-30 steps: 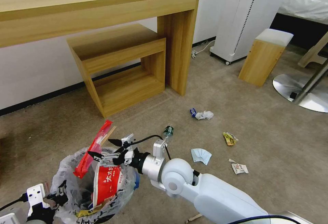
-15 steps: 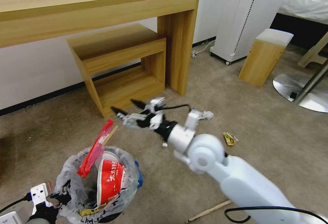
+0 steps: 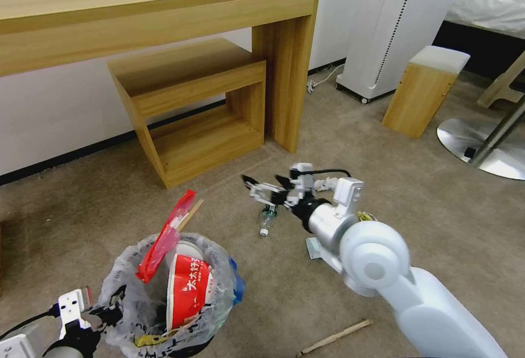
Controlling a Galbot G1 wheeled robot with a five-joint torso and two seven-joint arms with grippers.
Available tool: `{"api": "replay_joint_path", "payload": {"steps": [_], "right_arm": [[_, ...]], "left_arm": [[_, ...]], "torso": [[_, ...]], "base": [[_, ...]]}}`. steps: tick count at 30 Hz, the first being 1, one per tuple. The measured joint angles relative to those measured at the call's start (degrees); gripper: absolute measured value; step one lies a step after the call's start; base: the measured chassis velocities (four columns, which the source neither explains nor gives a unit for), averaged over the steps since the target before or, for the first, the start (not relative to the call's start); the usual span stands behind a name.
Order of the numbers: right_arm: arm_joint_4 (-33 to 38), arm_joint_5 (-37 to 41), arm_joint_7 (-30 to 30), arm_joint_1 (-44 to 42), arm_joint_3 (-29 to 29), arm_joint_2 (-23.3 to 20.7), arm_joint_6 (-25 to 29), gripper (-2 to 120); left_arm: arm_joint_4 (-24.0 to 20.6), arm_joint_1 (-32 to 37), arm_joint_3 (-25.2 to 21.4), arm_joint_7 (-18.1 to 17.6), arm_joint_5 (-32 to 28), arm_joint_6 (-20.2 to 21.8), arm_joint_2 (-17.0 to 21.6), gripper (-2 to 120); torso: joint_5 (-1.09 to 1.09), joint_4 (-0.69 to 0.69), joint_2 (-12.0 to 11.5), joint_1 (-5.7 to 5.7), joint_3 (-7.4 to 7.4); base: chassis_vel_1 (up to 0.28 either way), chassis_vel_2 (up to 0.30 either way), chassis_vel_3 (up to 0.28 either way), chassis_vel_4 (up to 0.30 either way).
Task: Pick up the trash bin and place the garbage on the floor into it.
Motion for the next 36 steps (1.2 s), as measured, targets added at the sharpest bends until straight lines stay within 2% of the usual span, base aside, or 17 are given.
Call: {"api": "replay_joint_path", "payload": {"steps": [2, 5, 7, 8, 9, 10, 11, 14, 15, 16, 18, 19, 22, 28, 30, 36], "right_arm": [[0.56, 1.09, 4.88, -1.40, 2.23, -0.62, -2.22, 100], [1.00, 0.98, 7.54, -3.49, 4.79, -0.87, -3.32, 100], [1.06, 0.80, 7.61, -4.02, 5.41, -0.80, -3.35, 100], [1.11, -0.85, 6.85, -5.85, 7.72, 0.10, -2.76, 100], [1.09, -4.50, 3.56, -7.85, 9.59, 1.30, -0.67, 100], [0.63, -12.39, -3.10, -10.30, 11.58, 3.07, 4.29, 100], [0.63, -12.39, -3.10, -10.30, 11.58, 3.07, 4.29, 100], [-1.04, -32.54, -20.05, -15.89, 16.20, 7.15, 19.78, 100], [-1.04, -32.54, -20.05, -15.89, 16.20, 7.15, 19.78, 100], [-1.47, -36.62, -23.31, -16.91, 17.26, 7.77, 23.09, 100], [-3.32, -45.10, -32.22, -19.96, 20.92, 8.72, 34.02, 100], [-3.32, -45.10, -32.22, -19.96, 20.92, 8.72, 34.02, 100], [-4.13, -51.92, -39.50, -24.45, 24.28, 9.46, 43.43, 100], [-4.02, -56.69, -46.01, -27.95, 27.54, 13.42, 49.20, 100], [-3.33, -56.67, -47.30, -29.18, 28.66, 14.98, 49.61, 100], [-3.39, -56.84, -47.55, -30.82, 29.74, 16.02, 49.88, 100]], "left_arm": [[0.04, -0.18, 0.37, -0.03, 0.60, 0.05, 0.01, 2], [0.12, -0.32, 0.62, -0.03, 1.18, 0.01, 0.00, 2], [0.14, -0.36, 0.68, -0.03, 1.30, -0.07, 0.00, 2], [0.23, -0.47, 0.86, -0.01, 1.63, -0.36, 0.01, 2], [0.30, -0.65, 1.00, 0.10, 1.97, -0.70, 0.06, 2], [0.35, -0.83, 1.09, 0.32, 2.29, -1.06, 0.13, 2], [0.35, -0.83, 1.09, 0.32, 2.29, -1.06, 0.13, 2], [0.51, -1.13, 1.26, 1.28, 3.90, -2.44, 0.54, 2], [0.51, -1.13, 1.26, 1.28, 3.90, -2.44, 0.54, 2], [0.57, -1.20, 1.30, 1.54, 4.24, -2.64, 0.64, 2], [0.86, -1.47, 1.72, 2.04, 4.94, -2.91, 0.86, 2], [0.86, -1.47, 1.72, 2.04, 4.94, -2.91, 0.86, 2], [1.42, -1.82, 2.24, 2.42, 5.91, -3.48, 1.00, 2], [1.46, -1.76, 2.48, 3.57, 7.12, -4.37, 0.84, 2], [1.62, -1.61, 2.61, 3.92, 7.72, -4.91, 0.58, 2], [1.69, -1.46, 2.84, 4.69, 8.68, -5.29, 0.22, 2]], "torso": [[-0.02, 0.01, 0.00, 0.00, -0.01], [-0.01, 0.01, 0.00, 0.00, 0.00], [-0.01, 0.01, 0.00, 0.00, 0.00], [-0.01, 0.00, 0.00, 0.00, -0.01], [0.00, 0.01, 0.00, 0.00, 0.00], [0.00, 0.01, 0.00, 0.00, 0.00], [0.00, 0.01, 0.00, 0.00, 0.00], [0.00, 0.00, 0.00, 0.00, 0.00], [0.00, 0.00, 0.00, 0.00, 0.00], [0.00, -0.01, 0.00, 0.00, -0.01], [-0.01, 0.02, 0.00, 0.00, -0.01], [-0.01, 0.02, 0.00, 0.00, -0.01], [-0.01, 0.00, 0.00, 0.00, 0.00], [-0.01, 0.01, 0.01, 0.00, -0.01], [-0.01, 0.01, 0.00, 0.00, -0.01], [-0.01, 0.01, 0.00, 0.00, -0.01]], "base": [[0.000, 0.000, 0.000, 0.000], [0.000, 0.000, 0.000, 0.000], [0.000, 0.000, 0.000, 0.000], [0.000, 0.000, 0.000, 0.000], [0.000, 0.000, 0.000, 0.000], [0.000, 0.000, 0.000, 0.000], [0.000, 0.000, 0.000, 0.000], [0.000, 0.000, 0.000, 0.000], [0.000, 0.000, 0.000, 0.000], [0.000, 0.000, 0.000, 0.000], [0.000, 0.000, 0.000, 0.000], [0.000, 0.000, 0.000, 0.000], [0.000, 0.000, 0.000, 0.000], [0.000, 0.000, 0.000, 0.000], [0.000, 0.000, 0.000, 0.000], [0.000, 0.000, 0.000, 0.000]]}}
